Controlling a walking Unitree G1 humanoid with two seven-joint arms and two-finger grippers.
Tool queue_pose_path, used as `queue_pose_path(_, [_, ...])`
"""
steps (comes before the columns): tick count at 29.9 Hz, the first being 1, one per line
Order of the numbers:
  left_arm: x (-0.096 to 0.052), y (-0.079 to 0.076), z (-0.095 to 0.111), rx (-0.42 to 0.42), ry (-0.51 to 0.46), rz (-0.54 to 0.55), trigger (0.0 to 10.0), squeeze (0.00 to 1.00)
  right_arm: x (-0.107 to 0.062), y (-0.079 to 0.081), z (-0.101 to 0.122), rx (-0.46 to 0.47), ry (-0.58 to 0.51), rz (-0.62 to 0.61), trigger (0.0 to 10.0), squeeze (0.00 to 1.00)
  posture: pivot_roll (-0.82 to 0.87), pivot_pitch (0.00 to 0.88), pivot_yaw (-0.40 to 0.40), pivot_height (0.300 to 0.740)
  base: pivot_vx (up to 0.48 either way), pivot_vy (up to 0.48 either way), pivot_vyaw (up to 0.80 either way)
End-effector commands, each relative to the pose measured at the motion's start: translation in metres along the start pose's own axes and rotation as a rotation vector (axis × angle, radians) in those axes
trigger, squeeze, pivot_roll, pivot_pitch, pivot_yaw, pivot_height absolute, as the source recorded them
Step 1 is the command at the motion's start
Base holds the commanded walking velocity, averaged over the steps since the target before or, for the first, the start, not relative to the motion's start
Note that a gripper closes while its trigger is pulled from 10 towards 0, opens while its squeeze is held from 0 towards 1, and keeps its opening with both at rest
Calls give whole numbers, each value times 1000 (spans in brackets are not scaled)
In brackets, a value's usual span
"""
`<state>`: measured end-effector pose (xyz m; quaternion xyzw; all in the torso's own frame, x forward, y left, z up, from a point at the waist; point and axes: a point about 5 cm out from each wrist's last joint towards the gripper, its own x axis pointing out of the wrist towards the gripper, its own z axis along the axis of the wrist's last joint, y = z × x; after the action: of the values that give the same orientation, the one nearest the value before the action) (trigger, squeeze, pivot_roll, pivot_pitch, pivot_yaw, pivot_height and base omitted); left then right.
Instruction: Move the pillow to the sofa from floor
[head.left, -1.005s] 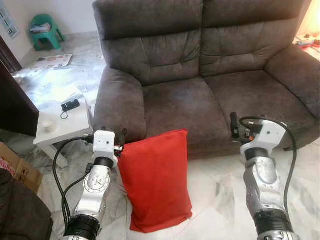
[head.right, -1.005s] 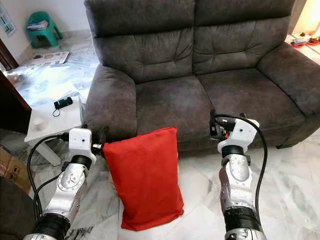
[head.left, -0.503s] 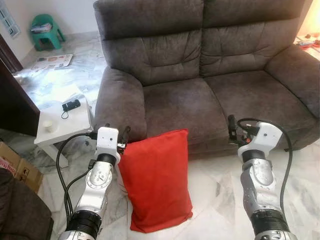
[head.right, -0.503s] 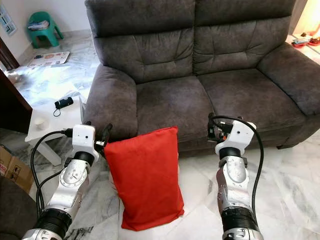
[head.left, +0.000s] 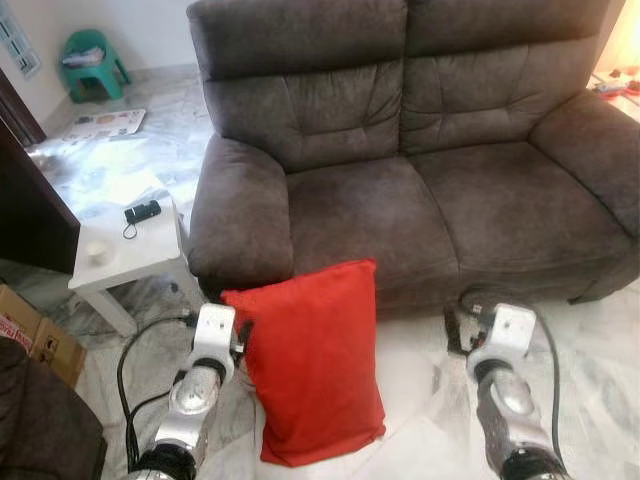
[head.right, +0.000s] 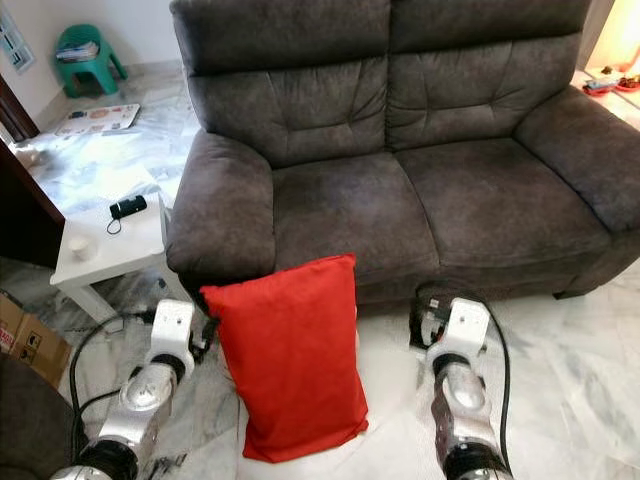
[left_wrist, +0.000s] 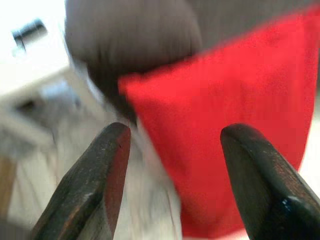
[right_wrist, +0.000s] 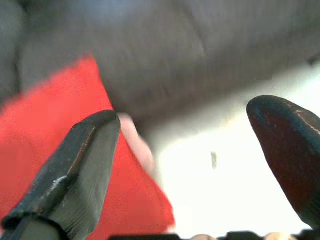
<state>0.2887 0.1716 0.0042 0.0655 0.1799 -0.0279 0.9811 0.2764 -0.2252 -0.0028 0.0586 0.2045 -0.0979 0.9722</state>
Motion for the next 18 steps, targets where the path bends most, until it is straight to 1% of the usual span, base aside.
queue_pose_path(1, [-5,8,-19,-3,101,10,10000,0,-6,-3,-19,-3,87,-10,10000,0,-138,10,73,740,0,0,0])
queue_pose_path(3, [-14,11,-38,7,190,22,10000,0,-11,-6,-33,9,145,-26,10000,0,-144,6,72,740,0,0,0])
queue_pose_path(4, [-21,14,-52,12,255,33,10000,0,-15,-8,-41,2,181,-34,10000,0,-148,0,72,740,0,0,0])
queue_pose_path(5, [-23,15,-57,11,274,37,10000,0,-16,-8,-44,0,189,-36,10000,0,-147,0,71,740,0,0,0])
queue_pose_path(8, [-28,15,-65,0,307,44,10000,0,-18,-9,-48,-4,200,-32,10000,0,-147,0,66,740,0,0,0])
queue_pose_path(10, [-32,15,-71,-12,333,54,10000,0,-19,-6,-50,-20,207,-3,10000,0,-163,0,44,740,0,0,0])
queue_pose_path(13, [-32,12,-72,-17,341,55,10000,0,-19,-7,-49,-32,202,5,10000,0,-171,0,31,740,0,0,0])
queue_pose_path(16, [-30,-1,-71,0,338,34,10000,0,-18,-15,-46,-24,203,-16,10000,0,-172,0,5,740,0,0,0])
queue_pose_path(18, [-30,-5,-71,0,338,29,10000,0,-18,-18,-46,-37,210,-24,10000,0,-171,0,-3,740,0,0,0])
